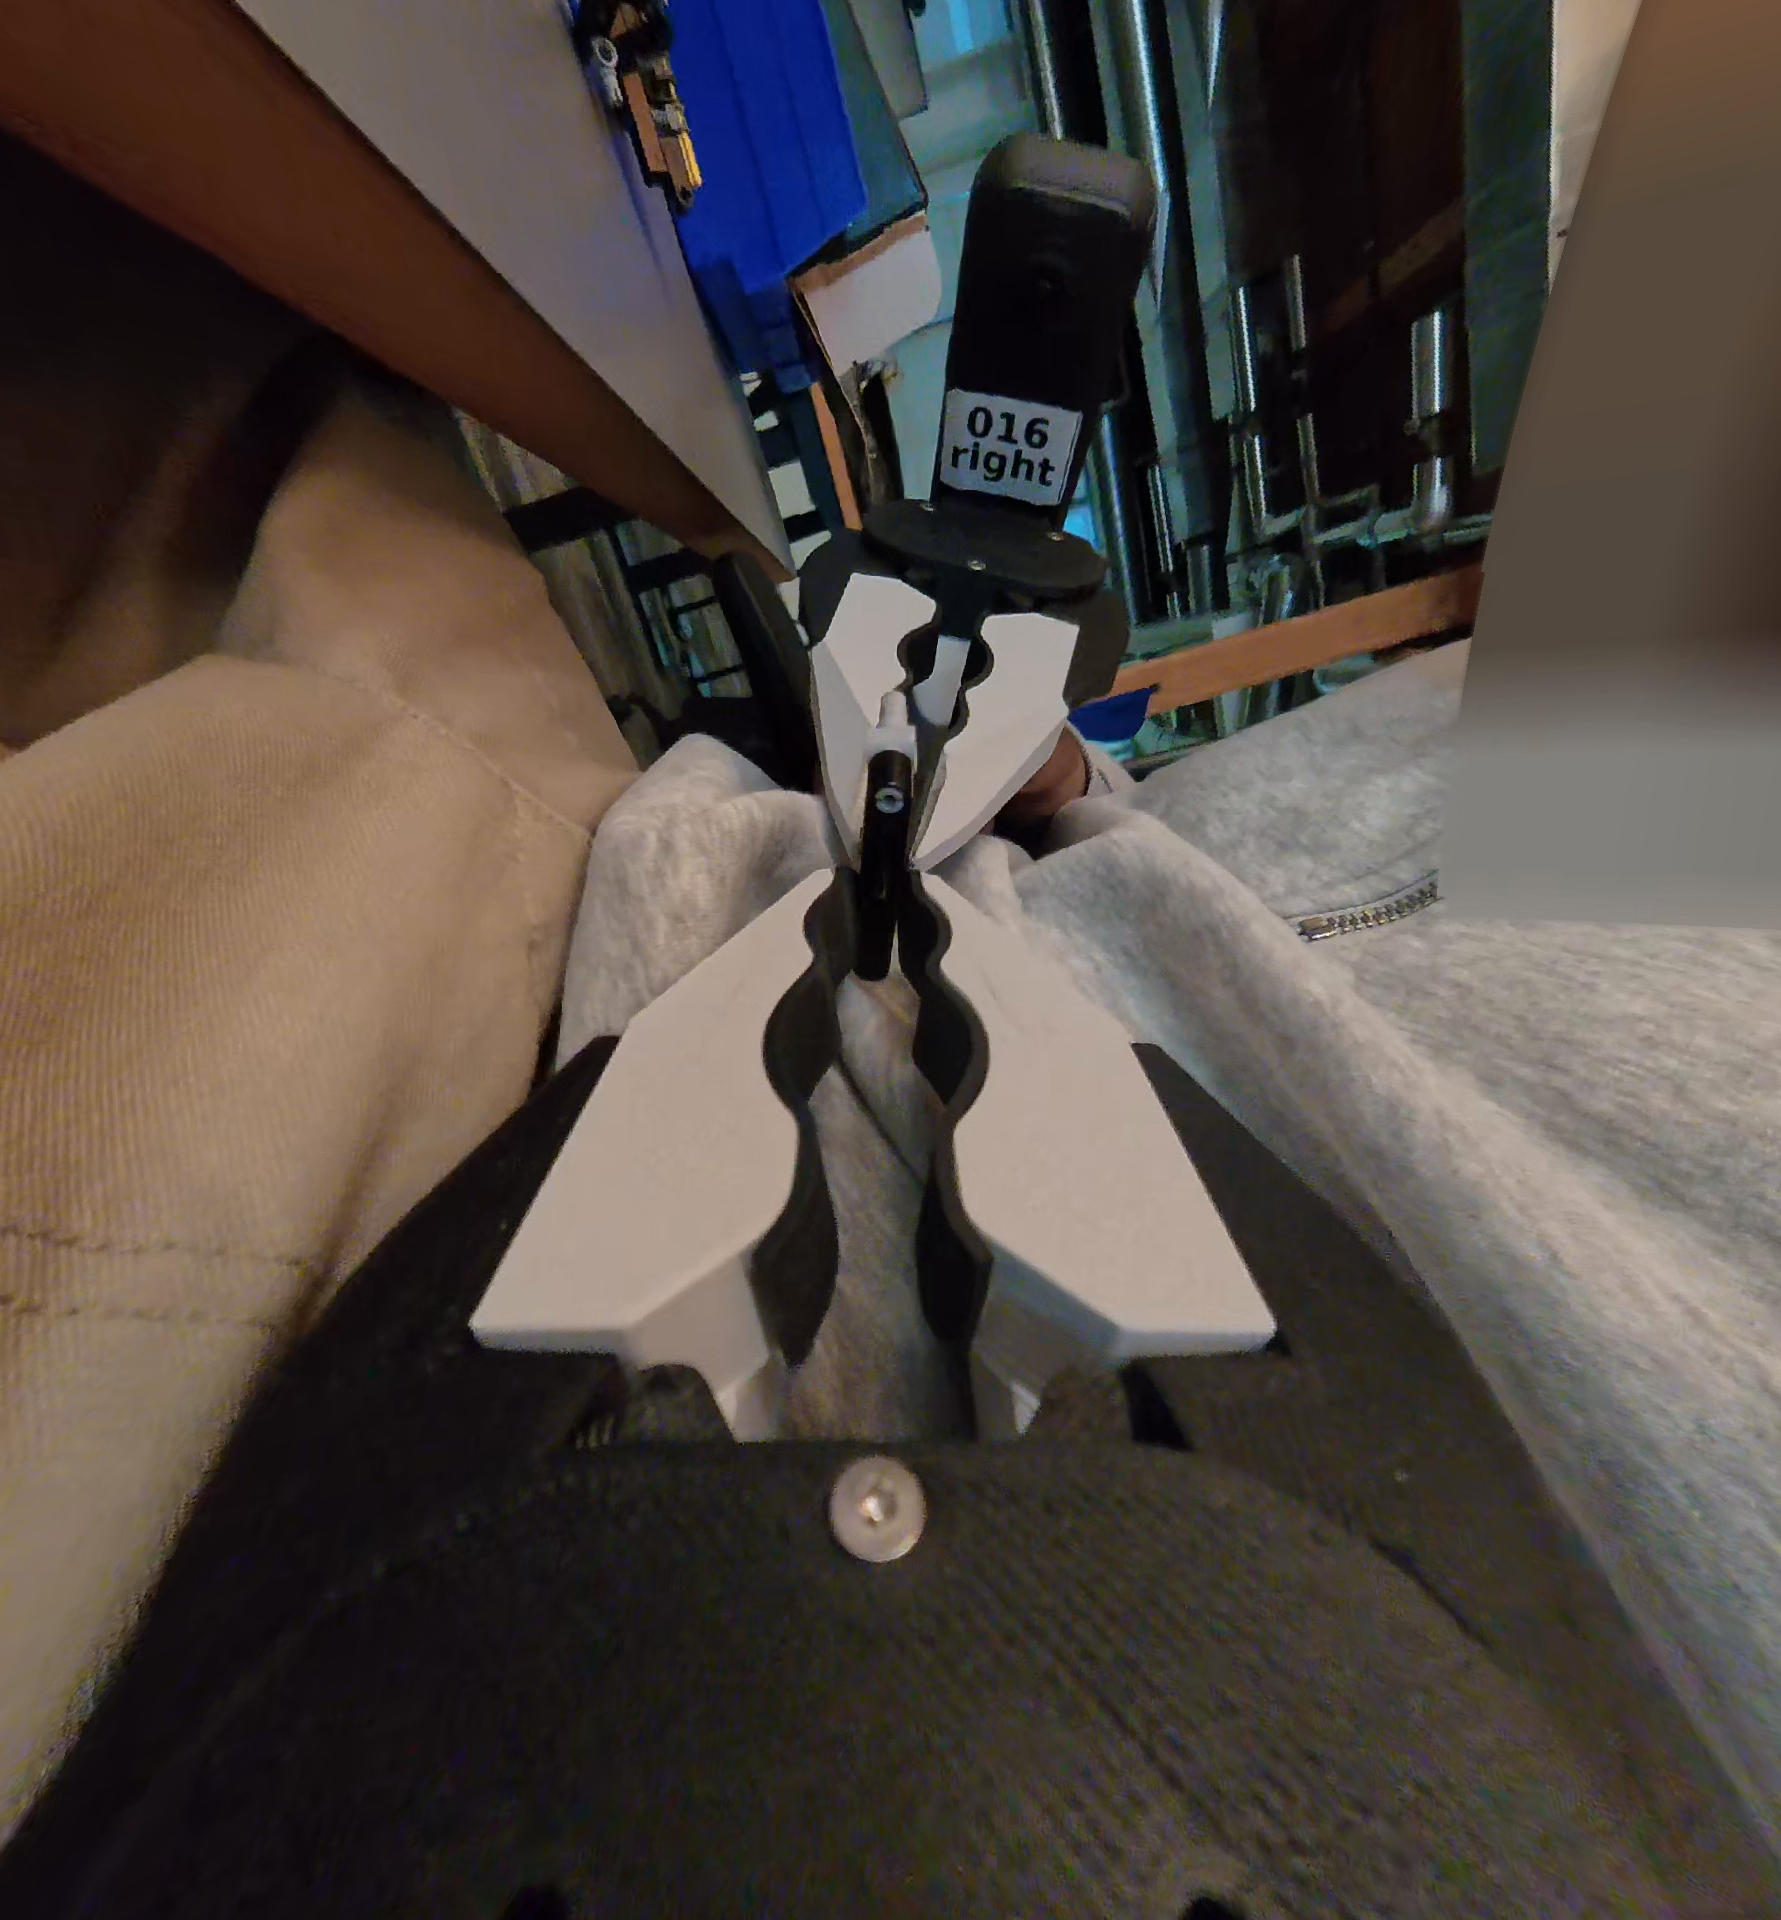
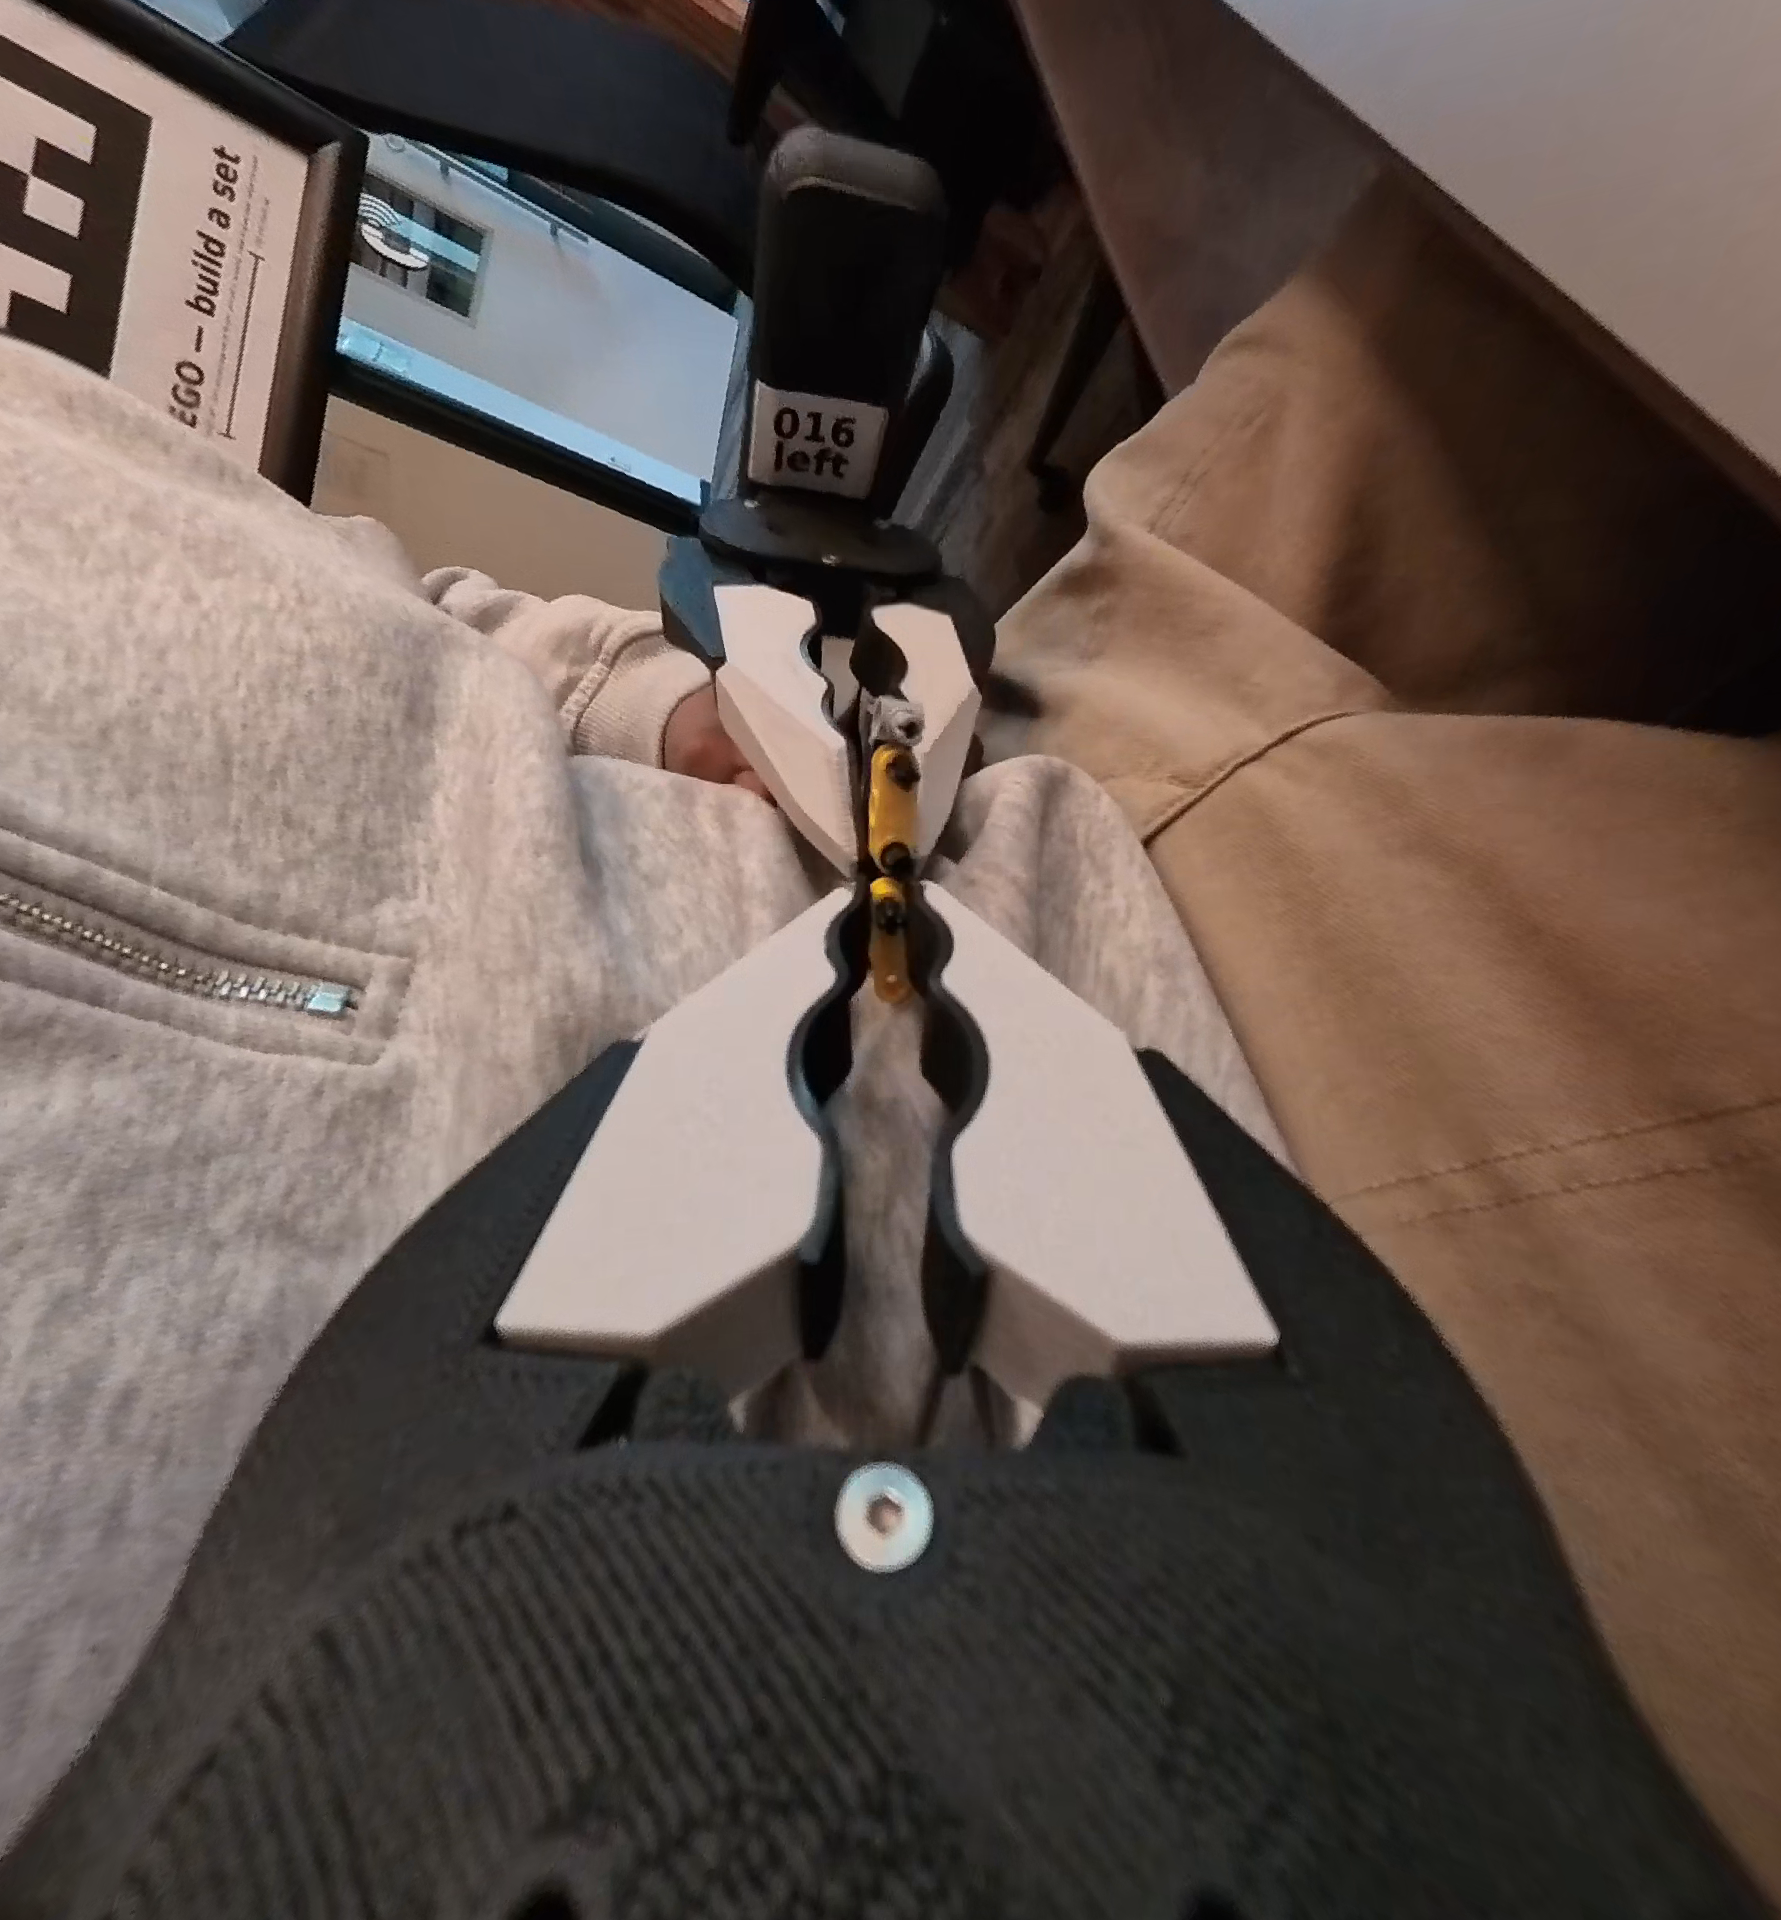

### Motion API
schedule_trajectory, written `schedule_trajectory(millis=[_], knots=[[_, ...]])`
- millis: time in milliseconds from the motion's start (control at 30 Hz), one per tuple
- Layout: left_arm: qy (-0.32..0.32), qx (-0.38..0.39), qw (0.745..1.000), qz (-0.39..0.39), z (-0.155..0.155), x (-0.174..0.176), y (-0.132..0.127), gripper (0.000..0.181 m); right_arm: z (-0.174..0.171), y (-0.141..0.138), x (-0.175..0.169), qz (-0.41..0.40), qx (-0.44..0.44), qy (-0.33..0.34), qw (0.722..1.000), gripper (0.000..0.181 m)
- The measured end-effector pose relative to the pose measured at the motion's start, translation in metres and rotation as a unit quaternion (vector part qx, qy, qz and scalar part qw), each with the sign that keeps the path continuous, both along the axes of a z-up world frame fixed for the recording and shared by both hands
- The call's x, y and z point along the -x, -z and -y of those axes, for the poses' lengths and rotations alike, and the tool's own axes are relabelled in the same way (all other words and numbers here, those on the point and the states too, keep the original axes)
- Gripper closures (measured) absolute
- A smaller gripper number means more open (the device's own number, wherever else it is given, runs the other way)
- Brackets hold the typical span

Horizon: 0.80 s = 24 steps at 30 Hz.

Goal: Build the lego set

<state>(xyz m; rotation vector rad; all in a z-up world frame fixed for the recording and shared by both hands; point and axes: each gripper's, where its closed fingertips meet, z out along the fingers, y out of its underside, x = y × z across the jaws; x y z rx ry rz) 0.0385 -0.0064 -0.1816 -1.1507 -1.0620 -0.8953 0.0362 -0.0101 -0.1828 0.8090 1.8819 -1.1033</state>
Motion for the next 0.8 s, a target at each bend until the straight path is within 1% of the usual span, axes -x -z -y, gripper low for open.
schedule_trajectory(millis=[100, 200, 333, 567, 800], knots=[[-0.014, -0.016, 1.000, 0.015, 0.000, 0.000, 0.000, 0.174, 0.001, 0.000, 0.000, 0.016, 0.008, 0.016, 1.000, 0.177], [-0.020, -0.003, 1.000, 0.009, -0.001, -0.001, 0.002, 0.174, 0.000, 0.002, -0.003, 0.019, 0.003, 0.029, 0.999, 0.177], [-0.024, -0.011, 0.999, 0.017, -0.002, -0.002, 0.002, 0.174, 0.001, 0.003, -0.005, 0.044, 0.010, 0.048, 0.998, 0.176], [-0.015, -0.024, 0.999, 0.024, -0.002, -0.001, 0.002, 0.174, 0.004, 0.005, -0.005, 0.073, 0.020, 0.043, 0.996, 0.177], [-0.004, -0.047, 0.998, 0.035, 0.001, 0.008, -0.002, 0.173, 0.007, 0.001, 0.005, 0.046, 0.026, 0.037, 0.998, 0.177]])
